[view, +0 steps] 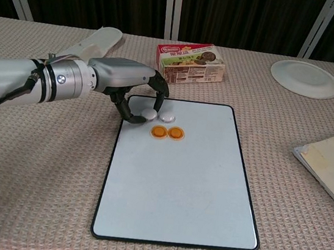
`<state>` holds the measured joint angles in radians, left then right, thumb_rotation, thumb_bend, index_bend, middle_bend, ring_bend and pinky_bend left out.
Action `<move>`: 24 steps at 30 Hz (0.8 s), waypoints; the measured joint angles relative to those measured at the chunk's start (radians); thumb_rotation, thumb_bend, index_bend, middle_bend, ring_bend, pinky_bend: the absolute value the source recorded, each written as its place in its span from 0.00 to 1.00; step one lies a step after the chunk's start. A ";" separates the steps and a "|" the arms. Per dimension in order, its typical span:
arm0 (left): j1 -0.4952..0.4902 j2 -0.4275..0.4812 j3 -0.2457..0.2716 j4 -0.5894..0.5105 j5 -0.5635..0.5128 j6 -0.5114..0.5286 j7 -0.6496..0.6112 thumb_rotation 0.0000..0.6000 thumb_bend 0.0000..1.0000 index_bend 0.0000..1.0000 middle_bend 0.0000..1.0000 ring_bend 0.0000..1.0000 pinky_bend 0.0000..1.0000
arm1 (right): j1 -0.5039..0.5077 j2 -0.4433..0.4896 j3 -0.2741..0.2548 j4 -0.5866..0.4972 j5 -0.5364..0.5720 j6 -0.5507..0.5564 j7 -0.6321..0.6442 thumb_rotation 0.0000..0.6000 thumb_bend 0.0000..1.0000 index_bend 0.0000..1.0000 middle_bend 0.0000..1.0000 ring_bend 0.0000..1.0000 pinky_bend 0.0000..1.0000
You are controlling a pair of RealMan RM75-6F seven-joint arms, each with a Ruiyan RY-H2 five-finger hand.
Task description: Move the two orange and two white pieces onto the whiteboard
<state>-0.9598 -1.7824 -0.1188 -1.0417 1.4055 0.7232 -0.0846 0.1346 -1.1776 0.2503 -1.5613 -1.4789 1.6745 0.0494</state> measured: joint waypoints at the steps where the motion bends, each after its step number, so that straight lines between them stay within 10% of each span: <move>1: -0.001 -0.001 0.000 0.001 0.000 0.000 0.000 1.00 0.31 0.48 0.19 0.06 0.15 | 0.000 0.000 0.000 0.001 0.000 0.000 0.000 1.00 0.21 0.00 0.00 0.00 0.00; 24: -0.009 -0.006 0.011 0.010 0.002 0.002 0.007 1.00 0.31 0.38 0.19 0.06 0.15 | -0.001 0.005 0.001 0.001 0.003 -0.002 0.009 1.00 0.21 0.00 0.00 0.00 0.00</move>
<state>-0.9692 -1.7881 -0.1082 -1.0314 1.4075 0.7248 -0.0778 0.1332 -1.1728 0.2515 -1.5607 -1.4761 1.6722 0.0583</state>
